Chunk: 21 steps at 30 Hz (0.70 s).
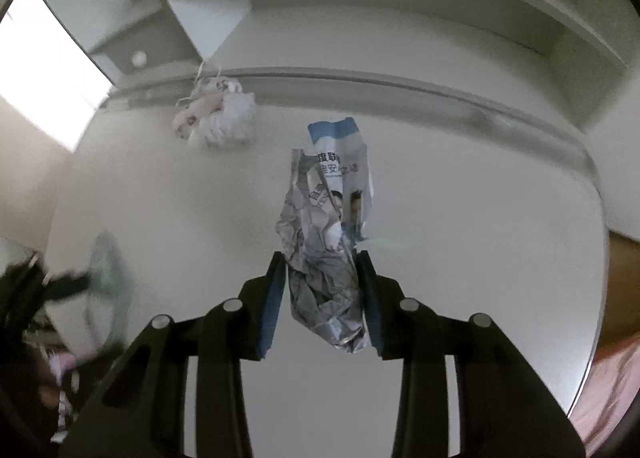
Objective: Collect trash
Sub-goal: 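Grasp the light-blue card with the left tool while the right tool grasps the crumpled wrapper, then carry the card and wrapper over the black bin and release both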
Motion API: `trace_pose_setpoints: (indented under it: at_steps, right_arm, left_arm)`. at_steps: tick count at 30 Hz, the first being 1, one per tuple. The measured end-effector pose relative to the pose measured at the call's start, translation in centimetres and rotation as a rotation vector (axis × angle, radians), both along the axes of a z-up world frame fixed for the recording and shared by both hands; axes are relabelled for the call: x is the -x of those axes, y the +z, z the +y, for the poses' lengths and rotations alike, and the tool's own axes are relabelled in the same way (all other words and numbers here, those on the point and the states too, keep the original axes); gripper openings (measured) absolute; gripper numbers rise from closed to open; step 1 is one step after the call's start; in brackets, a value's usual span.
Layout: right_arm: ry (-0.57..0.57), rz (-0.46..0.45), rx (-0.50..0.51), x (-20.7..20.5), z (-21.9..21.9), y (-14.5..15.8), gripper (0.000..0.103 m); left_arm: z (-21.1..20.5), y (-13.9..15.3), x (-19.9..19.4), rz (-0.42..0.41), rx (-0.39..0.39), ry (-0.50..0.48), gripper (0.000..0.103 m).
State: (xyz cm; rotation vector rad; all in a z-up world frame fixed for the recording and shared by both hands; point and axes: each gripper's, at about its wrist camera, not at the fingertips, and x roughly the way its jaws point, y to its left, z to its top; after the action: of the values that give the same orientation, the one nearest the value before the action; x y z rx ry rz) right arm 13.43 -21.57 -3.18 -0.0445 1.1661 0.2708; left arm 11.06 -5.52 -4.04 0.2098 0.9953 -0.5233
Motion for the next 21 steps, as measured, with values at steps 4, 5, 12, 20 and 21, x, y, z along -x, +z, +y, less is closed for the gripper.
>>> trace_pose_setpoints:
  at_steps: [4, 5, 12, 20, 21]
  right_arm:
    - [-0.16, -0.094, -0.027, 8.4, -7.8, 0.8, 0.036]
    - [-0.22, -0.115, -0.022, 10.7, -10.1, 0.8, 0.036]
    - [-0.654, -0.134, -0.039, 26.7, -24.6, -2.5, 0.036]
    - [-0.948, -0.004, -0.101, 37.9, -33.9, -11.7, 0.037]
    - [-0.963, 0.012, -0.117, 39.2, -35.1, -12.7, 0.037]
  left_arm:
    - [-5.7, -0.1, 0.9, -0.004, 0.033, -0.102, 0.055]
    - [-7.7, -0.1, 1.7, -0.009, 0.04, -0.138, 0.055]
    - [-23.2, -0.7, 10.2, -0.007, 0.104, -0.501, 0.055]
    - [-36.8, -8.0, 19.7, 0.121, 0.06, -0.815, 0.055]
    - [-38.0, -9.6, 20.5, 0.146, 0.04, -0.834, 0.055]
